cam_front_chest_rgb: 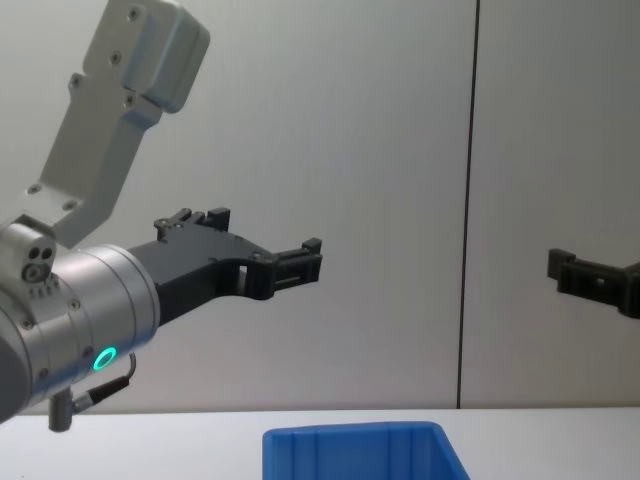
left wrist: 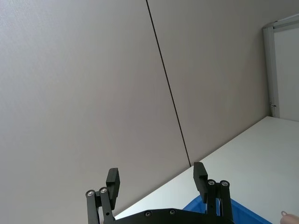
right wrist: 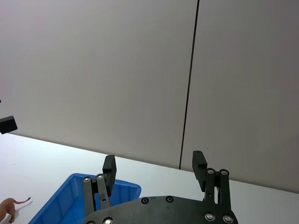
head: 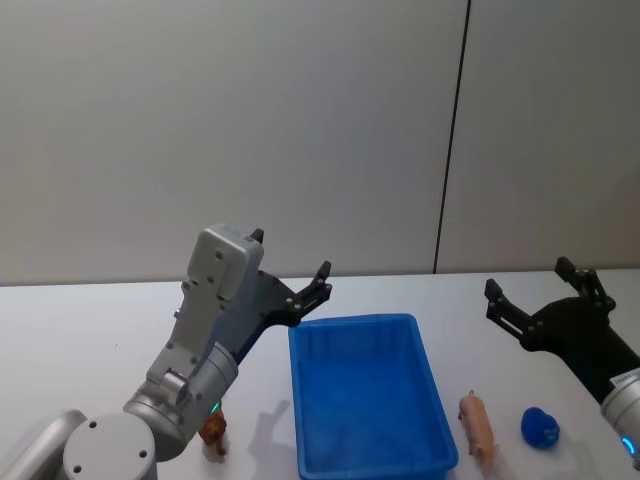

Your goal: Pick up the two dolls from the table and place them into the box.

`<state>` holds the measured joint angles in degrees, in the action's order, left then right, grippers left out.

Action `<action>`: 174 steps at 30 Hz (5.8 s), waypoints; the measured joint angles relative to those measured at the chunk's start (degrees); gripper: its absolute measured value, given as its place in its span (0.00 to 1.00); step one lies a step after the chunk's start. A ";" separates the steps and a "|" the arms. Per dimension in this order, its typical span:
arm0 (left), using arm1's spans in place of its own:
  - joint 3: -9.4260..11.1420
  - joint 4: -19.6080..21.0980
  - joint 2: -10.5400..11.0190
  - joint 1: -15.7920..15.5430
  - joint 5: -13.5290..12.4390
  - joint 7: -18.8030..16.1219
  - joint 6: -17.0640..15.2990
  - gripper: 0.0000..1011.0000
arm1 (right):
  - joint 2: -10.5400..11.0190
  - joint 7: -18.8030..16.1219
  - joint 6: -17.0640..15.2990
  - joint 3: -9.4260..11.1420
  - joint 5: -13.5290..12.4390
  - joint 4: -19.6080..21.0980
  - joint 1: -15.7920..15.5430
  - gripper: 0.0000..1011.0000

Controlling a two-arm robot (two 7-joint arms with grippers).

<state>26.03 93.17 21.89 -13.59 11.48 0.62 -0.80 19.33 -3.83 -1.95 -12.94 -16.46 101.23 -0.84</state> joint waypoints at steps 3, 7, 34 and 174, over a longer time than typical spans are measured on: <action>0.00 0.00 0.00 0.00 0.00 0.00 0.00 0.99 | -0.01 -0.02 -0.08 0.03 0.00 -0.02 0.08 0.99; 0.00 0.00 0.00 0.00 0.00 0.00 0.00 0.99 | -0.04 -0.05 -0.61 0.12 0.02 -0.12 0.28 0.99; 0.00 0.00 0.00 0.00 0.00 0.00 0.00 0.99 | 0.05 -0.07 -13.02 2.19 -1.18 -6.10 4.66 0.99; 0.00 0.00 0.00 0.00 0.00 0.00 0.00 0.99 | -7.85 -33.50 3.44 -6.59 13.22 -26.89 19.45 0.99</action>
<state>26.03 93.17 21.89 -13.59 11.48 0.62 -0.80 11.48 -37.33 1.48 -19.53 -3.24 74.34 18.61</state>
